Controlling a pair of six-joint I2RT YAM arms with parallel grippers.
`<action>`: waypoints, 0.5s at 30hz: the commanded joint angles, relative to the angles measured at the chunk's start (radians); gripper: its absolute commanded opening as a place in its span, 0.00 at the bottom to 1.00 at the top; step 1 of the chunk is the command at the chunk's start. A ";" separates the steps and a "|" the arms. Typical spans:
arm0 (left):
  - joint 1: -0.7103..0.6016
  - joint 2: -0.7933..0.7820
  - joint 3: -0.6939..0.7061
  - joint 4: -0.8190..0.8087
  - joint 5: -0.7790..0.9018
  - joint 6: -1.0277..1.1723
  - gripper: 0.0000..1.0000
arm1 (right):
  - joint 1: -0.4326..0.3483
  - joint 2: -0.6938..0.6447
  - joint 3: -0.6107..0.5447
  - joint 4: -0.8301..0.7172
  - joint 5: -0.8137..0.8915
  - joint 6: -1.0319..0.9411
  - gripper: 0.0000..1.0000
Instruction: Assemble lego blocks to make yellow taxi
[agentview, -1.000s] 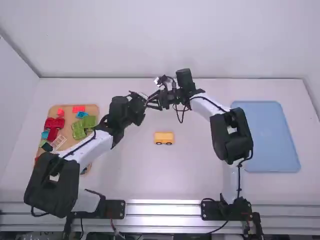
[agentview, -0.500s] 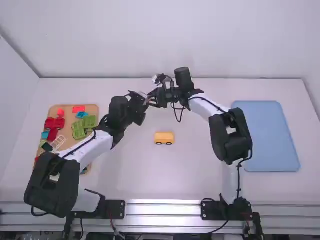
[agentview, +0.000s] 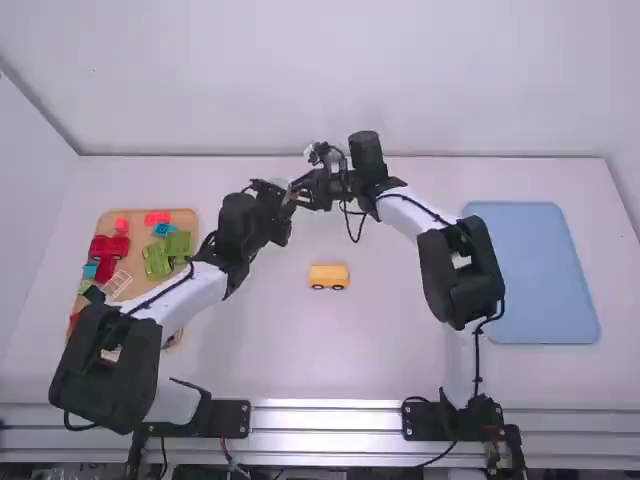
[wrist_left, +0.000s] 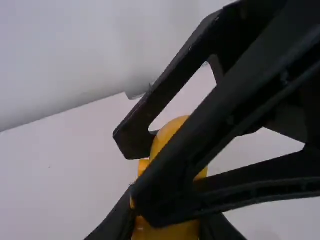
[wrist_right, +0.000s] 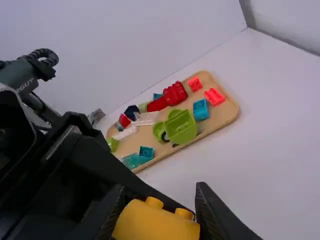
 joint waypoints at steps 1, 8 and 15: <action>-0.002 -0.001 0.004 0.028 -0.013 -0.060 0.02 | 0.009 0.011 0.019 0.005 -0.025 0.010 0.36; -0.002 -0.001 0.004 0.031 -0.016 -0.056 0.02 | 0.008 0.011 0.019 0.049 -0.026 0.032 0.47; -0.002 -0.001 0.003 0.008 -0.063 -0.056 0.02 | -0.003 0.011 0.018 0.039 -0.032 0.032 0.41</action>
